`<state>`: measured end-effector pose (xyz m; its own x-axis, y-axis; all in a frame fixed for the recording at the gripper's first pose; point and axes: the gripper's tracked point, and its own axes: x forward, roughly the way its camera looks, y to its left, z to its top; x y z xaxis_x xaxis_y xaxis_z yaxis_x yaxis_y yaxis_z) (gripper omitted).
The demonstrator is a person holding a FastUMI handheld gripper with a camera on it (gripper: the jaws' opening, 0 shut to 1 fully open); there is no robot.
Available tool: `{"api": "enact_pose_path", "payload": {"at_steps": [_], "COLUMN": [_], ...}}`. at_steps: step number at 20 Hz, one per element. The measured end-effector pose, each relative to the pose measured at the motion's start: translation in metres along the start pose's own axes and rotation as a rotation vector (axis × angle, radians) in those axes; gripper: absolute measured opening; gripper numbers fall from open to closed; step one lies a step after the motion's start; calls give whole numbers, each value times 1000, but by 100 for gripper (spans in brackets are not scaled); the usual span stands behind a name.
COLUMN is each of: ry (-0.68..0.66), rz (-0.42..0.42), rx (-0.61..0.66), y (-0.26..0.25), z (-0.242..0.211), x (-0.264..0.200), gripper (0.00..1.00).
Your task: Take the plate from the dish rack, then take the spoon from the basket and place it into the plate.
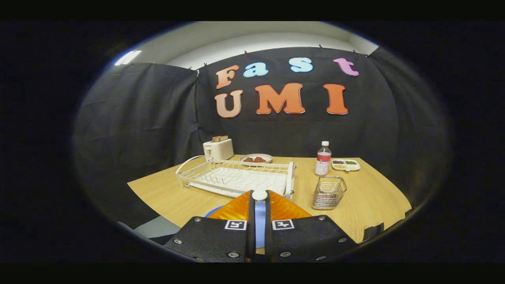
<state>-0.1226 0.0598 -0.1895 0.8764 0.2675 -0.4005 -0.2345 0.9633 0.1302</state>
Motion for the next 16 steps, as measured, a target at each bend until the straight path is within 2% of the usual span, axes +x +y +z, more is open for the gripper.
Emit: {"api": "enact_pose_path", "payload": {"at_steps": [10,16], "ry": [56,70], "rz": [43,27], "rx": [6,44], "y": [16,9], "z": [-40,-48], "x": [30,37], "gripper": [9,11]}}
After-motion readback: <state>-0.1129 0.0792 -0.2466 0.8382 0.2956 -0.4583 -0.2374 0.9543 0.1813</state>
